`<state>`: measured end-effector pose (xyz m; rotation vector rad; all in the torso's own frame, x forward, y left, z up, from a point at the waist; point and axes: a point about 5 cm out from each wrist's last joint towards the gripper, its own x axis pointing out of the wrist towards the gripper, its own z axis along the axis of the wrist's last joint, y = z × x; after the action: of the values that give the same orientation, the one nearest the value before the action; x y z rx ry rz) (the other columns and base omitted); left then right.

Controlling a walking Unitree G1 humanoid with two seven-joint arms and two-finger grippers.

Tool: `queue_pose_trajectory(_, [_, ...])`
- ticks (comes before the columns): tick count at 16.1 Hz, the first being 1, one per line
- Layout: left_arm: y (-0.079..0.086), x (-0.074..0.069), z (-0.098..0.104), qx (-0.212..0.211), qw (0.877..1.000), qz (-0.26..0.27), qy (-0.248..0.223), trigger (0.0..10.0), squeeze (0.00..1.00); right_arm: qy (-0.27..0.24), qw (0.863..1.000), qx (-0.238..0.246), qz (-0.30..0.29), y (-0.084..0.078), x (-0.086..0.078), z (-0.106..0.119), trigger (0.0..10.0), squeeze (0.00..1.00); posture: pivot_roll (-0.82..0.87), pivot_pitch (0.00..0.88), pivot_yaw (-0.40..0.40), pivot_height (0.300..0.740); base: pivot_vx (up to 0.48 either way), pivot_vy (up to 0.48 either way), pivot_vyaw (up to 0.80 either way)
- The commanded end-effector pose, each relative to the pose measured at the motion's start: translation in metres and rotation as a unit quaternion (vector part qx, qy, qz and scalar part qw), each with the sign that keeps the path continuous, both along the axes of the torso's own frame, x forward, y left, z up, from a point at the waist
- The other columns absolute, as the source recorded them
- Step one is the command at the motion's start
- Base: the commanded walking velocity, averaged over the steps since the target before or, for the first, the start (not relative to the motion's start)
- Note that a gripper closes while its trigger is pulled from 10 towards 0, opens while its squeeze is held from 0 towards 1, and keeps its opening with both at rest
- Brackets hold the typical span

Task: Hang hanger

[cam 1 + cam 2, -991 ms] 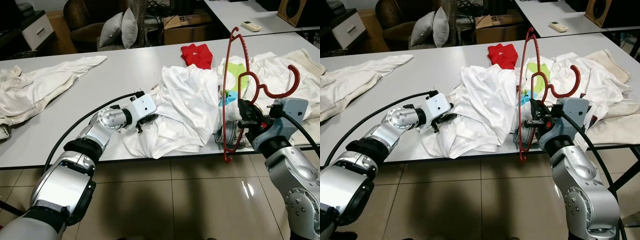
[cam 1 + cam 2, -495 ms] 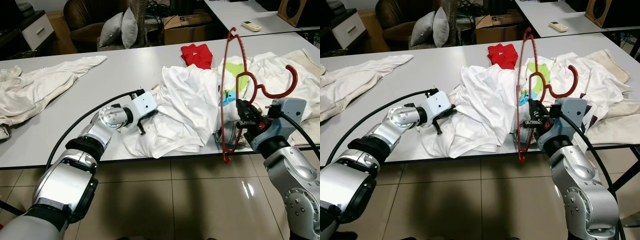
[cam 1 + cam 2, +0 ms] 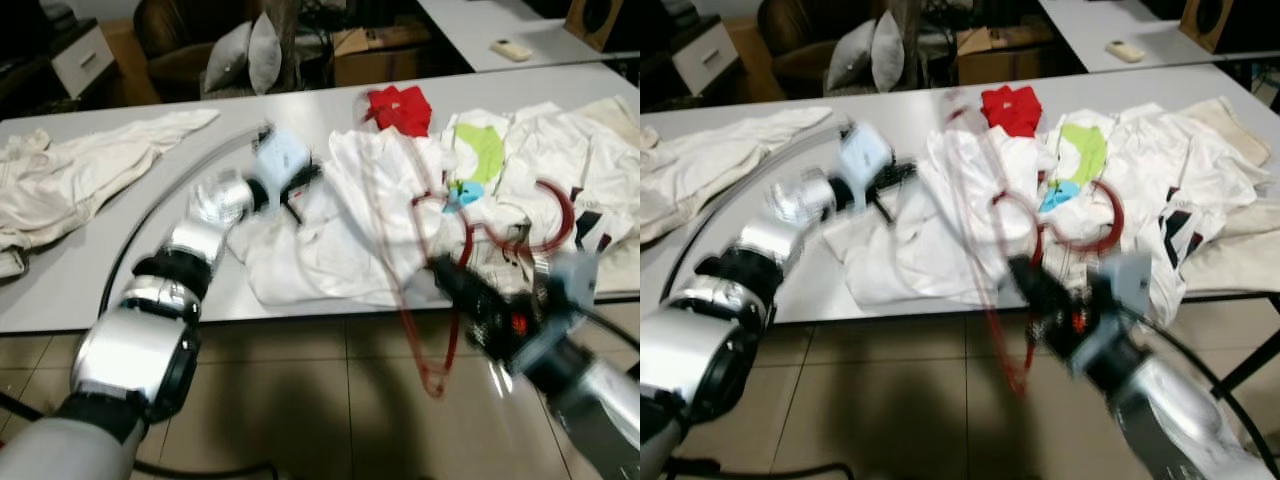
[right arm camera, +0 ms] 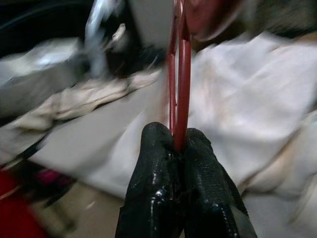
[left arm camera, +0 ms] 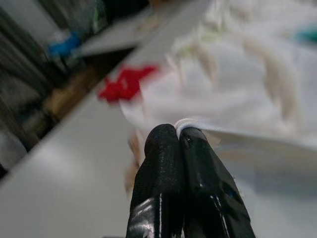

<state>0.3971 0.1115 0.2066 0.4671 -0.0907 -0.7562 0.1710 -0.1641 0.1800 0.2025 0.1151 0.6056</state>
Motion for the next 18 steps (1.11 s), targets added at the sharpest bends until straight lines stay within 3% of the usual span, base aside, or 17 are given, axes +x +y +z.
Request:
queue_pose_trajectory(1, [0.006,0.003,0.014,-0.009,1.000,0.007,-0.014,0.0,0.00,0.006,0.999,0.006,0.034,0.004,-0.011,0.003,10.0,0.00,-0.07,0.000,0.156,0.740,0.000,0.000,0.00])
queue_pose_trajectory(3, [0.007,0.005,0.031,-0.022,0.999,0.012,-0.033,0.0,0.00,0.045,0.997,0.006,0.069,0.007,-0.027,-0.005,10.0,0.00,-0.07,0.000,0.157,0.740,0.000,0.000,0.00])
queue_pose_trajectory(5, [0.008,0.005,0.040,-0.022,0.999,0.007,-0.044,0.0,0.00,0.064,0.996,-0.003,0.059,0.006,-0.028,-0.011,10.0,0.00,-0.07,0.000,0.159,0.740,0.000,0.000,0.00])
queue_pose_trajectory(12, [0.017,-0.002,0.053,0.045,0.997,-0.027,-0.064,0.0,0.00,0.110,0.994,-0.011,0.007,-0.004,-0.022,-0.026,10.0,0.00,-0.06,0.000,0.150,0.740,0.000,0.000,0.00])
queue_pose_trajectory(18, [0.005,-0.010,0.058,0.041,0.995,-0.062,-0.065,0.0,0.00,0.132,0.991,-0.015,0.009,0.001,-0.013,-0.033,10.0,0.00,-0.06,0.000,0.146,0.740,0.000,0.000,0.00])
